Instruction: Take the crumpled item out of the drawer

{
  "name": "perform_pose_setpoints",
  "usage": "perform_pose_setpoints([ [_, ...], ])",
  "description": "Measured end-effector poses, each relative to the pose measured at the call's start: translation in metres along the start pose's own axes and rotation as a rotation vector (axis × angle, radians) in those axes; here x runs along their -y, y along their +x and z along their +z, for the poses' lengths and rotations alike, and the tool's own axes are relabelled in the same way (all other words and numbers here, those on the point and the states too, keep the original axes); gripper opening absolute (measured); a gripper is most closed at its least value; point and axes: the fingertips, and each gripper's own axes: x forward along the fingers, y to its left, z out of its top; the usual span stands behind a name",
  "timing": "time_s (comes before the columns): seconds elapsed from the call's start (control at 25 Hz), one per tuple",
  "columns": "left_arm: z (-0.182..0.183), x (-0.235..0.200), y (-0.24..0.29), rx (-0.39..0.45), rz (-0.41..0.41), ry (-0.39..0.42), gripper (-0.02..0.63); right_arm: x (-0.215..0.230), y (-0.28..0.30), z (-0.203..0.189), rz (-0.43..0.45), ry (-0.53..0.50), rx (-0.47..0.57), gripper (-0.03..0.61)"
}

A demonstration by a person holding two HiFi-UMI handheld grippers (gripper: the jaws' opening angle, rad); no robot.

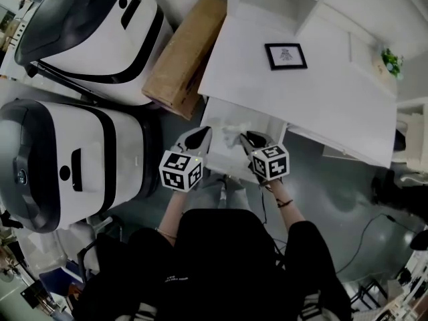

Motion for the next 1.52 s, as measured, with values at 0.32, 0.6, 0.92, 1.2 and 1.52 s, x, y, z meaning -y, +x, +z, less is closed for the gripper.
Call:
perform_pose_setpoints([
  [0.32,0.045,0.021,-0.030,0.143,-0.010,0.061,-0.003,-0.022,-0.059,0.066,0.024,-0.002,0.235,0.051],
  [0.6,0.072,0.036,-0.052,0.231,-0.005,0.110,-0.003,-0.037,-0.099,0.103,0.033,-0.038,0.372,0.051],
  [0.92,0.098,0.042,-0.077,0.311,0.034,0.164,-0.003,-0.042,-0.144,0.135,0.036,-0.031,0.540,0.051],
  [1.2,0.124,0.044,-0.091,0.391,0.059,0.187,-0.003,-0.037,-0.182,0.162,-0.007,-0.063,0.664,0.051],
  [1.52,0.145,0.046,-0.100,0.456,0.075,0.208,-0.003,-0.028,-0.211,0.183,-0.073,-0.098,0.755,0.051],
])
